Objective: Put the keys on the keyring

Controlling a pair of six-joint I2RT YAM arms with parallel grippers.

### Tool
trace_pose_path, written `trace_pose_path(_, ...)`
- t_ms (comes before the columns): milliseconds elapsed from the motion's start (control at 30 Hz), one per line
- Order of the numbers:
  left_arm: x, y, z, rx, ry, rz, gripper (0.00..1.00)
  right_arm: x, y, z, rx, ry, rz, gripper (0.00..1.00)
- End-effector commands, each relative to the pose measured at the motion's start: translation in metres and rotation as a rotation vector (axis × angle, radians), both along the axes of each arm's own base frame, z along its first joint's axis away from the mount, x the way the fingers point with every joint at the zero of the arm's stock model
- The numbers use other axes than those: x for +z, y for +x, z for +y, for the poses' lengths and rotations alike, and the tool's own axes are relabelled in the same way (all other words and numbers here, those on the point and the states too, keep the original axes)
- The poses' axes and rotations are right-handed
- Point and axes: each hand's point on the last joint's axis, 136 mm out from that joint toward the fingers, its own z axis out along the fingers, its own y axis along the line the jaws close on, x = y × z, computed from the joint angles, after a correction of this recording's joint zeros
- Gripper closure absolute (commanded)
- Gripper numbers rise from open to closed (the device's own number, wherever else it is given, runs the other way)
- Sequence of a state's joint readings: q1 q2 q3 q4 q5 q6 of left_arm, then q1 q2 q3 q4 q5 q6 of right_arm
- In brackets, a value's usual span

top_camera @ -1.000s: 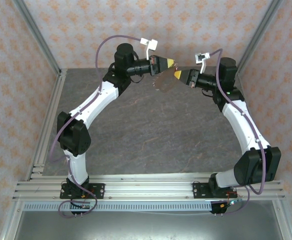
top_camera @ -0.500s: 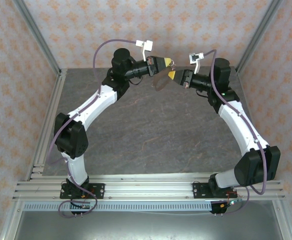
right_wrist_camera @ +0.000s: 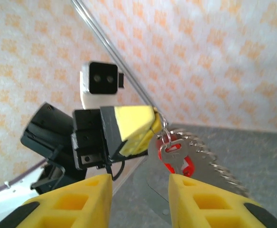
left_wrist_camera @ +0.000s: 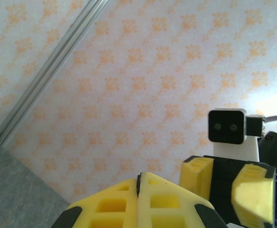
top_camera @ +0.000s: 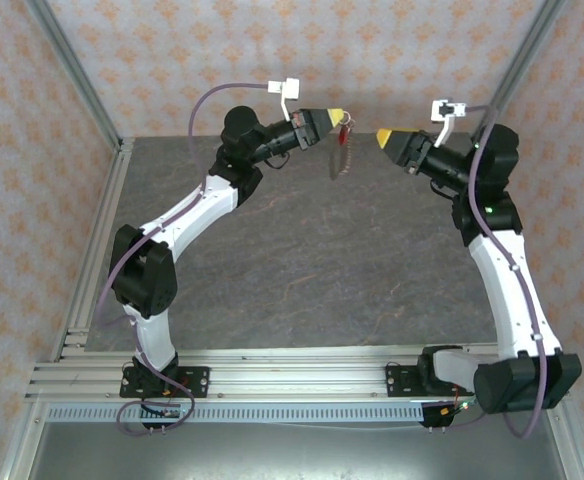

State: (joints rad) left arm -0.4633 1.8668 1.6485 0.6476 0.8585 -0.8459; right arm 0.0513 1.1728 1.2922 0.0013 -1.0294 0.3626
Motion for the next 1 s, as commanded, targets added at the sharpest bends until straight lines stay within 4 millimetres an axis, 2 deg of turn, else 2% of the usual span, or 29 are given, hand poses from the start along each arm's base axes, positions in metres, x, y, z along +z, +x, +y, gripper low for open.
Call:
trace_pose_path(0, 0.049, -0.024, 0.011, -0.019, -0.116, -0.114, 1.00, 0.015, 0.006, -0.009, -0.075, 0.043, -0.043, 0.65)
trace_pose_path(133, 0.055, -0.025, 0.014, -0.021, -0.149, -0.110, 1.00, 0.021, 0.012, -0.009, -0.061, 0.132, -0.050, 0.63)
trace_pose_path(233, 0.056, -0.025, 0.014, -0.007, -0.157, -0.101, 1.00, 0.017, 0.020, 0.000, -0.016, 0.183, -0.032, 0.61)
trace_pose_path(400, 0.055, -0.027, 0.010, 0.005, -0.146, -0.093, 1.00, 0.010, 0.021, 0.019, 0.021, 0.177, -0.026, 0.59)
trace_pose_path(600, 0.054, -0.030, 0.006, -0.002, -0.138, -0.089, 1.00, 0.003, 0.031, 0.030, 0.034, 0.171, -0.010, 0.55)
trace_pose_path(733, 0.053, -0.030, 0.005, -0.002, -0.132, -0.090, 1.00, -0.002, 0.038, 0.035, 0.045, 0.168, 0.004, 0.55)
trace_pose_path(967, 0.050, -0.029, 0.002, -0.004, -0.125, -0.084, 1.00, -0.005, 0.035, 0.044, 0.083, 0.165, 0.005, 0.60)
